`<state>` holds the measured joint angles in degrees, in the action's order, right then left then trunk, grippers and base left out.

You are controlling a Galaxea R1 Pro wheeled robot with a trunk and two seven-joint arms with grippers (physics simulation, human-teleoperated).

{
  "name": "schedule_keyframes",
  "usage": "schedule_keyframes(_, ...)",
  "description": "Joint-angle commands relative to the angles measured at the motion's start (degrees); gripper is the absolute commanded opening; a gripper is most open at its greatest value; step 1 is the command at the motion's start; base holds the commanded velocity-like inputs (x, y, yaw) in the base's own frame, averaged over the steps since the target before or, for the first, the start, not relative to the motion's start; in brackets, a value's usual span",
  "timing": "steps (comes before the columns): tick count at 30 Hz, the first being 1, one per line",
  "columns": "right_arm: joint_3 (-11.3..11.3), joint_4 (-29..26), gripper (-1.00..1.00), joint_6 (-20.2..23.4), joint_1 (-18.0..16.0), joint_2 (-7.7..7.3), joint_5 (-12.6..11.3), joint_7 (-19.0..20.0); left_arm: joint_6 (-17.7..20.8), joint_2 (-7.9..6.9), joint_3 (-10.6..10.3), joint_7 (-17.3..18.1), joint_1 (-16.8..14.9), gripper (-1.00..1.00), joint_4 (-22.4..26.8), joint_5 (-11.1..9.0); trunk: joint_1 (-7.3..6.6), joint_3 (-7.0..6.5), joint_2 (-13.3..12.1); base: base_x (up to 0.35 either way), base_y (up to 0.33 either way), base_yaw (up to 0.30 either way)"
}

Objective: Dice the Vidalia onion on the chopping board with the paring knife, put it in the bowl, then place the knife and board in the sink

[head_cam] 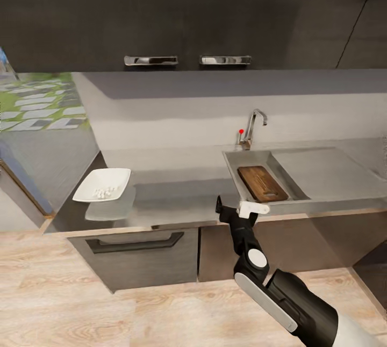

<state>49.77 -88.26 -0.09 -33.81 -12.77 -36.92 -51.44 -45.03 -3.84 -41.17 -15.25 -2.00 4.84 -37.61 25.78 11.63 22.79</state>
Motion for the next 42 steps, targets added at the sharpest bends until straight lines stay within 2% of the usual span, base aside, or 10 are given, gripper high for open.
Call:
schedule_keyframes(1, 0.21, -0.04, 1.00, -0.33, 0.04, -0.20, -0.27, -0.33, -0.04, -0.03, -0.49, -0.53, -0.02, 1.00, 0.08, -0.01, 0.00, 0.12, 0.13, -0.338, 0.000, 0.000)
schedule_keyframes(13, 8.67, 3.70, 1.00, -5.45, 0.33, -1.60, 0.00, -0.25, -0.05, -0.03, -0.49, -0.56, -0.02, 1.00, 0.08, -0.01, 0.00, 0.12, 0.13, -0.201, 0.000, 0.000)
schedule_keyframes(16, 13.59, 10.26, 1.00, -10.36, 0.33, -1.58, -0.03, -0.17, -0.05, -0.03, -0.49, -0.56, -0.02, 1.00, 0.08, -0.01, 0.00, 0.12, 0.13, -0.006, 0.000, 0.000)
schedule_keyframes(19, 21.83, 22.03, 1.00, -17.57, 0.33, -1.23, -1.74, 0.12, -0.05, -0.01, -0.42, -0.56, -0.02, 1.00, 0.08, -0.07, 0.00, 0.12, 0.13, -0.001, 0.000, 0.000)
schedule_keyframes(23, 33.99, 31.69, 1.00, -26.65, 0.33, -1.06, -8.84, 0.31, -0.05, -0.02, -0.40, -0.57, -0.02, 1.00, 0.09, -0.09, 0.00, 0.12, 0.13, 0.000, 0.000, 0.000)
schedule_keyframes(26, 49.87, 38.47, 1.00, -33.78, 0.88, -0.52, -18.47, 1.24, -0.05, 0.05, -0.40, -0.60, -0.02, 1.00, 0.11, -0.10, 0.00, 0.12, 0.13, 0.000, 0.000, 0.000)
schedule_keyframes(29, 59.57, 41.77, 1.00, -37.06, 3.57, -0.19, -28.35, 4.55, -0.05, 0.06, -0.36, -0.86, -0.02, 1.00, 0.09, -0.13, 0.00, 0.12, 0.13, 0.000, 0.000, 0.000)
schedule_keyframes(31, 61.51, 44.09, 1.00, -37.65, 6.16, -0.17, -33.11, 7.68, -0.04, 0.06, -0.33, -0.95, -0.02, 1.00, 0.10, -0.16, 0.00, 0.12, 0.13, 0.000, 0.000, 0.000)
schedule_keyframes(35, 62.73, 53.79, 1.00, -37.95, 15.60, 0.01, -42.59, 21.88, 0.03, 0.01, -0.31, -1.08, -0.02, 1.00, 0.09, -0.20, 0.00, 0.12, 0.13, 0.000, 0.000, 0.000)
schedule_keyframes(42, 62.60, 64.20, 1.00, -35.94, 25.00, 0.42, -64.44, 39.03, 0.03, 0.05, -0.31, -1.17, -0.10, 1.00, 0.08, -0.27, 0.00, 0.12, 0.13, 0.000, 0.000, 0.000)
